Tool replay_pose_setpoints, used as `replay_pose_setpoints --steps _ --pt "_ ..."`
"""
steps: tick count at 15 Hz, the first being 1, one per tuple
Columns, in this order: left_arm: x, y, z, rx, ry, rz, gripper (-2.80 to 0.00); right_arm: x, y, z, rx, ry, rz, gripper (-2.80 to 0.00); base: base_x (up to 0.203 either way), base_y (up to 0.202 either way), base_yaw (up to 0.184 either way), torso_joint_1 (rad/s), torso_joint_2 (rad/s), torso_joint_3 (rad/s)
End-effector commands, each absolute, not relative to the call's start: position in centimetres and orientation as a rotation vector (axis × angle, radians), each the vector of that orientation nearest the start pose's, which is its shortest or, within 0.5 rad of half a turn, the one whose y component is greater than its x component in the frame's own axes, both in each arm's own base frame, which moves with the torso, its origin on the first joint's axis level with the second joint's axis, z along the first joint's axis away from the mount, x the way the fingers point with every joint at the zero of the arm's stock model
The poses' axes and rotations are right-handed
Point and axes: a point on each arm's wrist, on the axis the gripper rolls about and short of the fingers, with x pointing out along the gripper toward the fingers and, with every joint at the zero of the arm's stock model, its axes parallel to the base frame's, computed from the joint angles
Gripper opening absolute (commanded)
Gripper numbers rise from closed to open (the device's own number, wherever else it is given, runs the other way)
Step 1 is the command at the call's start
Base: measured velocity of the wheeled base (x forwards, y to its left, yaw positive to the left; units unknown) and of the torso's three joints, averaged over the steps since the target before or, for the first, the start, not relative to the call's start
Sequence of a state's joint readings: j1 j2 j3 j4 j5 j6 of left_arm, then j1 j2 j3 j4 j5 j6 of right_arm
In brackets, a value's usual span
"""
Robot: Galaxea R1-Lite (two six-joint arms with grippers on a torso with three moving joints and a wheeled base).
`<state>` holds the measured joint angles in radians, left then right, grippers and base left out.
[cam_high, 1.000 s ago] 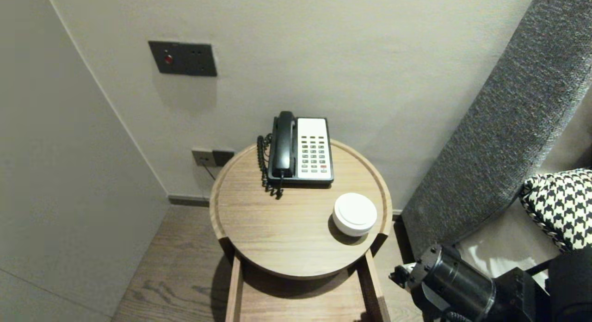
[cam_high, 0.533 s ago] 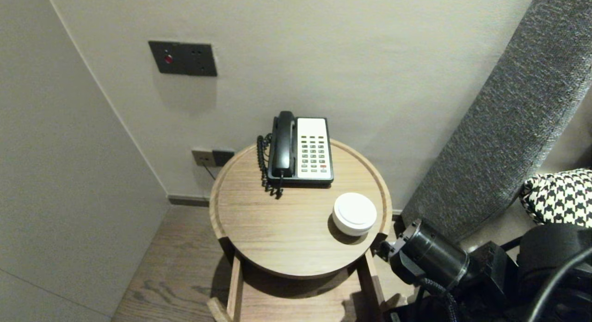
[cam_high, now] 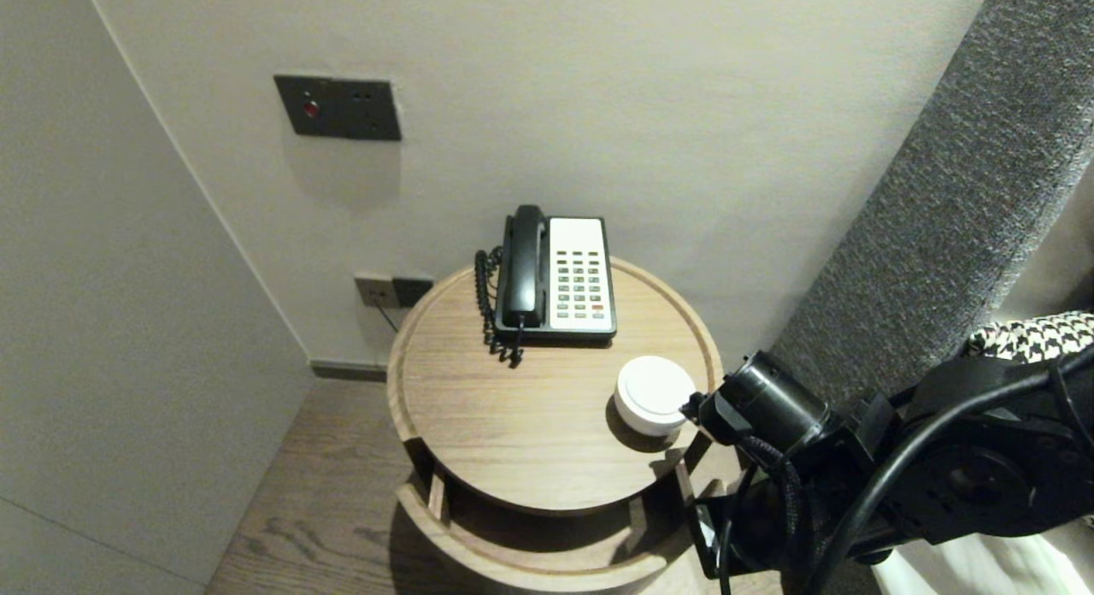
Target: Close the nightstand drawer
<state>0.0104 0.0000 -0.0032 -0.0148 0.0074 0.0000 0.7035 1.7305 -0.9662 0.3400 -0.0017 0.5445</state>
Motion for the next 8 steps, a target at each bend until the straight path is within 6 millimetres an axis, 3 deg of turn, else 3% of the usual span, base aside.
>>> replay_pose_setpoints --steps 1,8 --pt "-2.3 0.0 7.8 0.000 -0.020 0.018 -2.80 21.8 17.8 13.8 0.102 1.172 0.304 -2.80 0.000 0.000 0.000 0.000 0.00 0.000" --pt "-2.3 0.0 7.8 0.000 -0.020 0.018 -2.80 23.8 18.0 14.5 0.118 1.133 0.296 -2.80 0.000 0.000 0.000 0.000 0.00 0.000"
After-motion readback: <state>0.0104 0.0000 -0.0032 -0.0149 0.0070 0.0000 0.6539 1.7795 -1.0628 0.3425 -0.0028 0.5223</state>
